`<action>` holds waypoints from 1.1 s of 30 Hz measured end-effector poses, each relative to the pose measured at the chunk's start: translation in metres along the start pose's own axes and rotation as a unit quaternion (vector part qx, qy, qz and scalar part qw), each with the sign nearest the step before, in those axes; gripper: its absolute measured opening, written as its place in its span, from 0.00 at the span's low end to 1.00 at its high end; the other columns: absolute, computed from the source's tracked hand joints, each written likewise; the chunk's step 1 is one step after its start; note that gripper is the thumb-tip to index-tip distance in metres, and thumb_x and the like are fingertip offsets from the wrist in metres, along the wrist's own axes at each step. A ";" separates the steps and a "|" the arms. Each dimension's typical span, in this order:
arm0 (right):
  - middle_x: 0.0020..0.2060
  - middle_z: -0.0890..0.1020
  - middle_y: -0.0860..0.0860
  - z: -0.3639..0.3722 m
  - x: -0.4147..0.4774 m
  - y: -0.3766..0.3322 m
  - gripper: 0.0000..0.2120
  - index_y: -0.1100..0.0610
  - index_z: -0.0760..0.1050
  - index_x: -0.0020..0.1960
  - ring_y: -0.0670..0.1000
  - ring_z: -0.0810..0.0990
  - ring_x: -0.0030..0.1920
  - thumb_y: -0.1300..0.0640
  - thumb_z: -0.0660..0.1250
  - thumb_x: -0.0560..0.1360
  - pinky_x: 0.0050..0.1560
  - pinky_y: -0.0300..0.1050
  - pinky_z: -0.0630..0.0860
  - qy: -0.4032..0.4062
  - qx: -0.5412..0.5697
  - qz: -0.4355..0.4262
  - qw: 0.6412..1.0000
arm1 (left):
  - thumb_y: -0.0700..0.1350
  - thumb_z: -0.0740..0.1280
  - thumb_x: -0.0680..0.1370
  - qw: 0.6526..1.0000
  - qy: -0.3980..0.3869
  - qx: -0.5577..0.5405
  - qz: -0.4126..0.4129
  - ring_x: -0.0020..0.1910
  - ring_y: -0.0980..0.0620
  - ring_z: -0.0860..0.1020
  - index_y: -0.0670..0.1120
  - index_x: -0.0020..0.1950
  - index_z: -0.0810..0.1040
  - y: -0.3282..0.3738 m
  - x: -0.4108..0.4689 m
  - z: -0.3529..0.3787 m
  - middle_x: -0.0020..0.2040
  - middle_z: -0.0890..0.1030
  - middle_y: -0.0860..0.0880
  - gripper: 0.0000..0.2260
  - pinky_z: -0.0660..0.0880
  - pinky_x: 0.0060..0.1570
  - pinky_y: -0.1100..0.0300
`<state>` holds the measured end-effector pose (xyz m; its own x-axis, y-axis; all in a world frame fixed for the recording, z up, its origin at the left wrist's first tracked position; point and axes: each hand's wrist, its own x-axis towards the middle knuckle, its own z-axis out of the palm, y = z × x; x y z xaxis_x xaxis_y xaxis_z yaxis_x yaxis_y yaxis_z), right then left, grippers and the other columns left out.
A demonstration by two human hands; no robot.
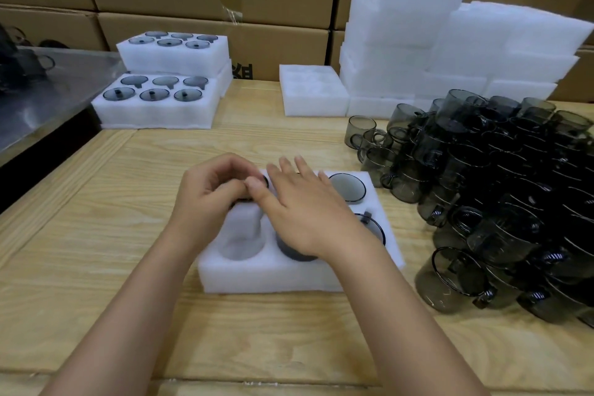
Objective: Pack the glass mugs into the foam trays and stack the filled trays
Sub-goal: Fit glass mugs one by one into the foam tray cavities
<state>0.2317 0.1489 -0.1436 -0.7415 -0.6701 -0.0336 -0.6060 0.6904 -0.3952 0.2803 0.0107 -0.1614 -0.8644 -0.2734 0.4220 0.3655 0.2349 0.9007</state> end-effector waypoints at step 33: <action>0.53 0.72 0.64 -0.035 -0.117 0.086 0.20 0.63 0.76 0.54 0.63 0.64 0.55 0.50 0.72 0.70 0.52 0.60 0.62 0.418 -0.186 0.300 0.837 | 0.26 0.60 0.73 0.974 0.106 -0.100 -0.175 0.33 0.59 0.80 0.44 0.51 0.80 -0.044 0.013 -0.011 0.33 0.81 0.54 0.18 0.75 0.32 0.68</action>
<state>0.2568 0.2962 -0.1416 -0.7922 0.1459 0.5925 0.0154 0.9755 -0.2196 0.2565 -0.0134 -0.1948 -0.8651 -0.4954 0.0785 0.1400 -0.0882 0.9862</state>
